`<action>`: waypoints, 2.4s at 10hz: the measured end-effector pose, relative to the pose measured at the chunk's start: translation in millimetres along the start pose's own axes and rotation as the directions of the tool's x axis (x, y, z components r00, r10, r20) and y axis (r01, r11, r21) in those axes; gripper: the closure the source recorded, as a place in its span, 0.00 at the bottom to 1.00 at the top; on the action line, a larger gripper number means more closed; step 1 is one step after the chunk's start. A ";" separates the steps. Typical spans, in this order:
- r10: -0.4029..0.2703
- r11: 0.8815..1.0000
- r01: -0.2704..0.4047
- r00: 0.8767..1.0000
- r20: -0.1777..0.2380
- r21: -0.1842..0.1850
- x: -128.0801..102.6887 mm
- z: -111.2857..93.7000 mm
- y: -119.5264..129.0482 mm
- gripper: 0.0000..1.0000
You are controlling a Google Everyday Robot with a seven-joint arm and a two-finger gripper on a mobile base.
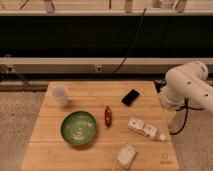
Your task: Drag the ceramic bowl in a circle
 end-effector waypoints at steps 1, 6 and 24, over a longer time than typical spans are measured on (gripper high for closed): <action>0.000 1.000 0.000 1.000 0.000 0.000 0.0 0.0 0.0 0.20; 0.000 1.000 0.000 1.000 0.000 0.000 0.2 0.0 0.1 0.20; -0.297 0.954 0.301 0.948 -0.114 0.012 -109.3 -6.9 7.4 0.20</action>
